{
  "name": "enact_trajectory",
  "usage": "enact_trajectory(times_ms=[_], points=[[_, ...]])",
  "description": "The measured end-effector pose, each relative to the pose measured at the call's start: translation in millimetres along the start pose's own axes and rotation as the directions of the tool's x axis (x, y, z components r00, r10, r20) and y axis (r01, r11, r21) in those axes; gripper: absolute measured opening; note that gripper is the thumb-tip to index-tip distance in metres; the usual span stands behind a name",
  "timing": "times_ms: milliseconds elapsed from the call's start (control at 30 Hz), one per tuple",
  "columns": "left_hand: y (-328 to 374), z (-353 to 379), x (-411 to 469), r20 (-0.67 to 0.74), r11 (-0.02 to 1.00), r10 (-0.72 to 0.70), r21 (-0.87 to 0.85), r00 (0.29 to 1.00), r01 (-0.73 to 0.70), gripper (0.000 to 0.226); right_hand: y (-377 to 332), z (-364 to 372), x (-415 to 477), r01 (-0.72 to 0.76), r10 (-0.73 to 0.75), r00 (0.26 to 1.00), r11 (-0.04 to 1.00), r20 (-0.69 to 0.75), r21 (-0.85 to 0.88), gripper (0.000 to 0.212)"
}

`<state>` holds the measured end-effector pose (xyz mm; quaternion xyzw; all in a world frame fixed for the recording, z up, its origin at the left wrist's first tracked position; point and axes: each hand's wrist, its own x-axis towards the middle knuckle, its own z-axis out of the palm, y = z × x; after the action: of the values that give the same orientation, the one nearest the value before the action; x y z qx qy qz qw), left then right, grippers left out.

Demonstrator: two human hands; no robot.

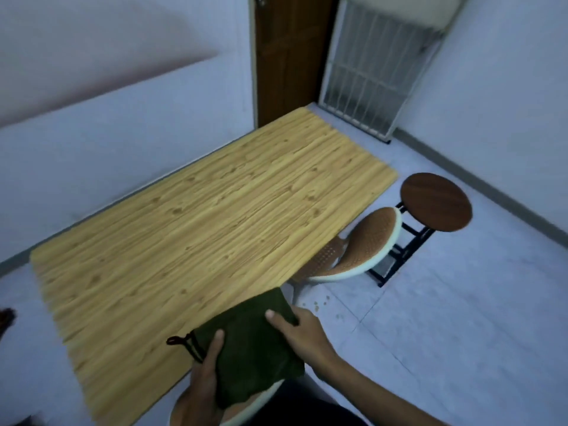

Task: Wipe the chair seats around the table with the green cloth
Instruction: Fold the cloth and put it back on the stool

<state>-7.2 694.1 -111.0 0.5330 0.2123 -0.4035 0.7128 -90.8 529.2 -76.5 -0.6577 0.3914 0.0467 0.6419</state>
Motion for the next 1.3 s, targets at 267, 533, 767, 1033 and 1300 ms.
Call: enact_trajectory(times_ms=[267,533,767,1033,1300], points=[[-37.9,68.3,-10.4,0.102,0.899,0.126,0.408,0.987,-0.157,0.025,57.2,-43.9,-55.3,-0.061,-0.110,0.866,0.945,-0.488,-0.321,0.037],[-68.4,158.0,8.5,0.230,0.770,0.124,0.592,0.965,-0.240,0.035,80.6,-129.4,-45.7,-0.032,-0.063,0.777,0.990,-0.626,-0.139,0.036],[-106.7,297.9,43.7,0.364,0.699,0.127,0.627,0.923,-0.344,0.035,92.5,-263.6,3.4,0.022,-0.076,0.722,0.996,-0.688,-0.088,0.034],[-165.8,460.6,93.0,0.342,0.698,0.211,0.603,0.916,-0.386,0.055,94.4,-444.2,66.1,-0.009,-0.138,0.735,0.977,-0.663,-0.213,0.034],[-188.2,567.6,135.3,0.283,0.674,0.222,0.647,0.933,-0.357,0.013,94.8,-545.3,131.5,-0.064,-0.102,0.778,0.969,-0.620,-0.240,0.036]])
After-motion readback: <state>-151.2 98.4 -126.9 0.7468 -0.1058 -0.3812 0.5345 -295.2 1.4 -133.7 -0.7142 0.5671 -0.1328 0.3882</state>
